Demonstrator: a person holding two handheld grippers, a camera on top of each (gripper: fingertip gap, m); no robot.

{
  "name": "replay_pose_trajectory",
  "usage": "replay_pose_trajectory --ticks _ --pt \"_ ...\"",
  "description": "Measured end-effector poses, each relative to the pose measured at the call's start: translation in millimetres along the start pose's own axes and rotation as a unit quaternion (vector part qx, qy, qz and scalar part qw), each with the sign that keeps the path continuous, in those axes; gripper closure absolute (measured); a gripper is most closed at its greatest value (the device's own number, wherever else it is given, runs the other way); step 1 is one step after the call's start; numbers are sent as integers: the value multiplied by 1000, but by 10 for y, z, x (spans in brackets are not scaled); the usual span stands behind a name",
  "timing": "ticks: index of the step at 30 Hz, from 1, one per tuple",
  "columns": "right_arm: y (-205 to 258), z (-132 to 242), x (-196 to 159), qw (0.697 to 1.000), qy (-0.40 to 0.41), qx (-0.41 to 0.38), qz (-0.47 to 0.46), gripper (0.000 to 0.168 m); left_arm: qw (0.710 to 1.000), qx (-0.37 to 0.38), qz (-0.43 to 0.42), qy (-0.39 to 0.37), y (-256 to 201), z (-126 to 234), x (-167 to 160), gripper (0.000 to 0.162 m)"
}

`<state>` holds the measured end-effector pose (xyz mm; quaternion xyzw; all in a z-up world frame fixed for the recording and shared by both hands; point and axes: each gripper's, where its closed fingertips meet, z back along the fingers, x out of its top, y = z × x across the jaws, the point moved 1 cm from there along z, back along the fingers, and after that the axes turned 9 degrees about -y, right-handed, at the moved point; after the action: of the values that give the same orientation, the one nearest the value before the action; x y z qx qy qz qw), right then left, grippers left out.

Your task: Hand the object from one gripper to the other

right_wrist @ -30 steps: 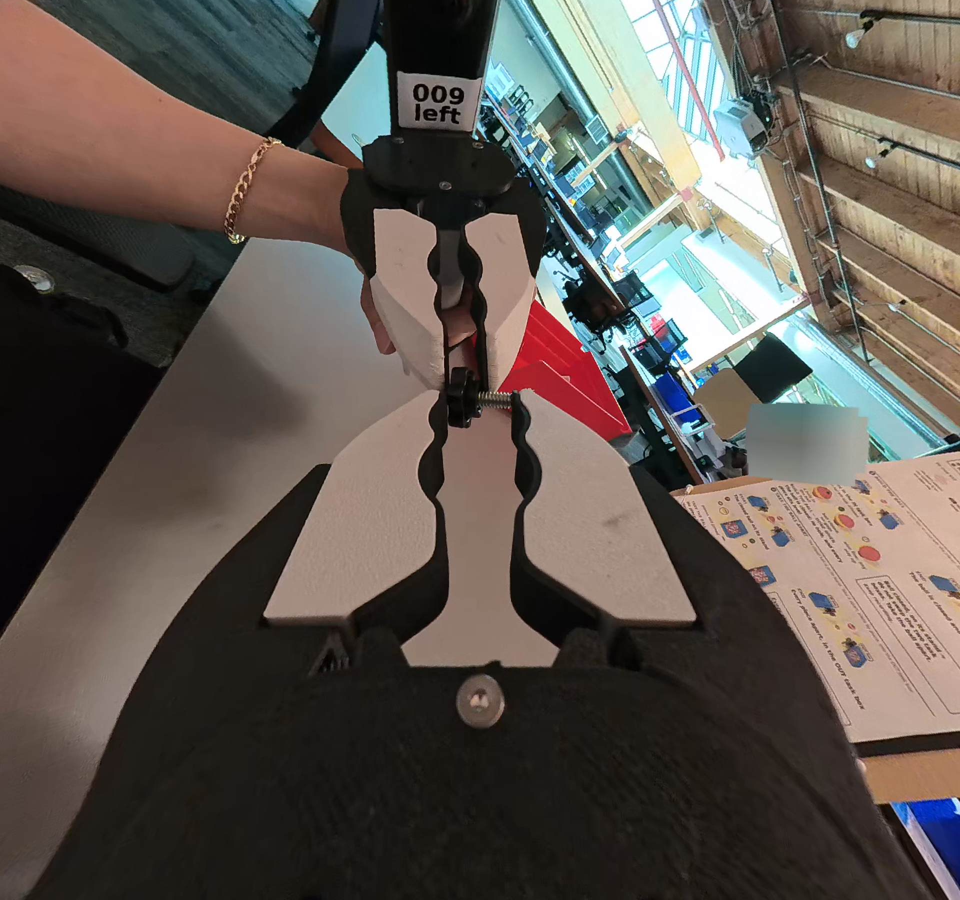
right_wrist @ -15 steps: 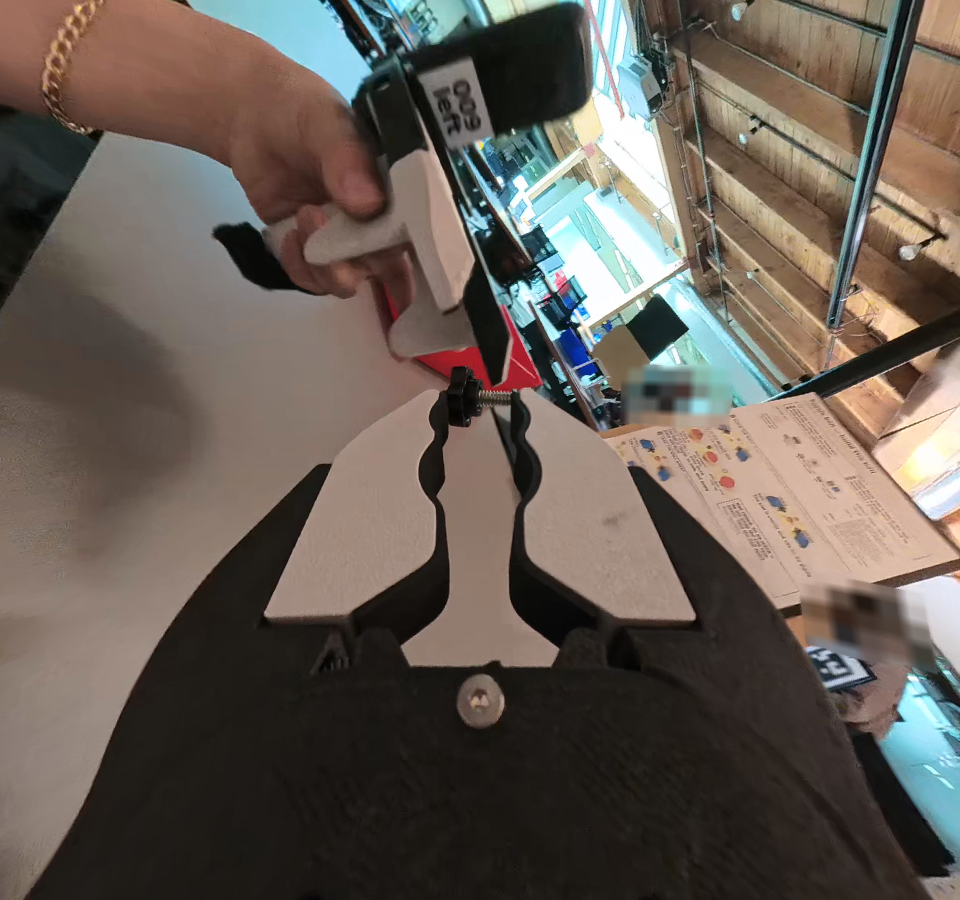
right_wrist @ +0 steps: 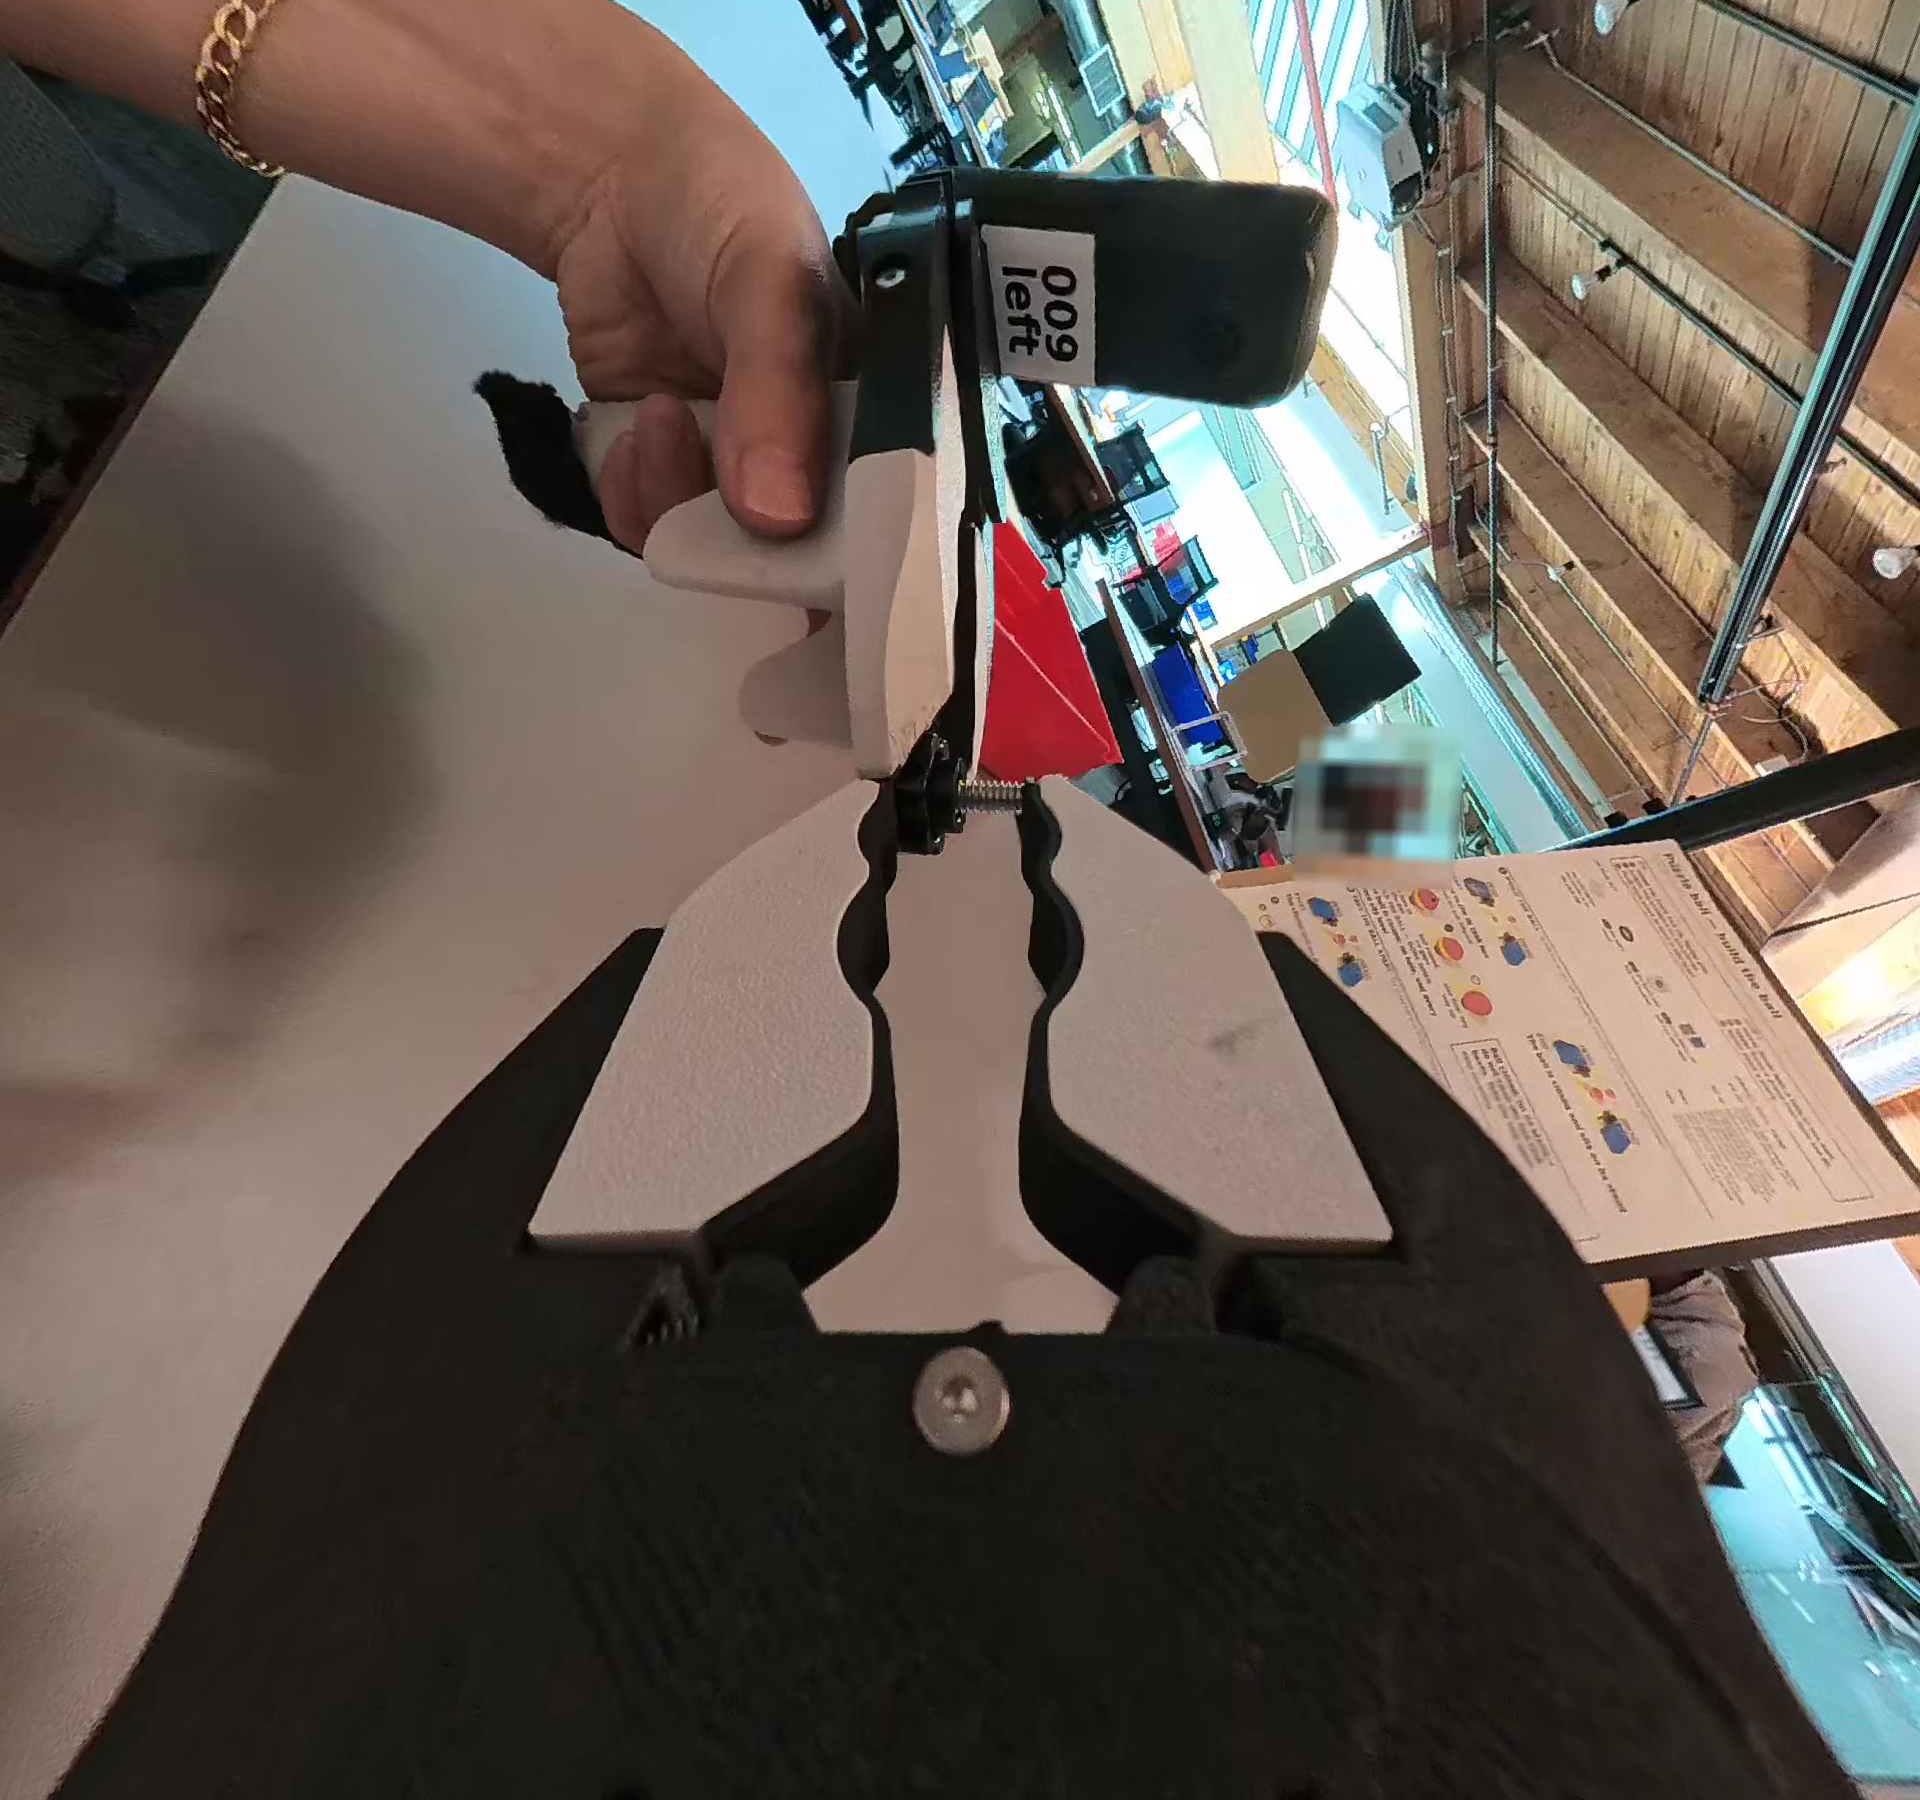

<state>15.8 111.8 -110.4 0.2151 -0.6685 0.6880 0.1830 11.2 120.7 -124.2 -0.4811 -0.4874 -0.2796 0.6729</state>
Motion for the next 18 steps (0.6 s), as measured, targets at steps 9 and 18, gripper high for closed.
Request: replay_pose_trajectory --ticks 9,18 --pt "-249 134 79 943 -132 -55 -301 130 984 46 -141 -95 156 125 251 140" --pt "-380 -57 89 891 -162 -96 -414 150 974 50 -196 -102 132 33 253 140"
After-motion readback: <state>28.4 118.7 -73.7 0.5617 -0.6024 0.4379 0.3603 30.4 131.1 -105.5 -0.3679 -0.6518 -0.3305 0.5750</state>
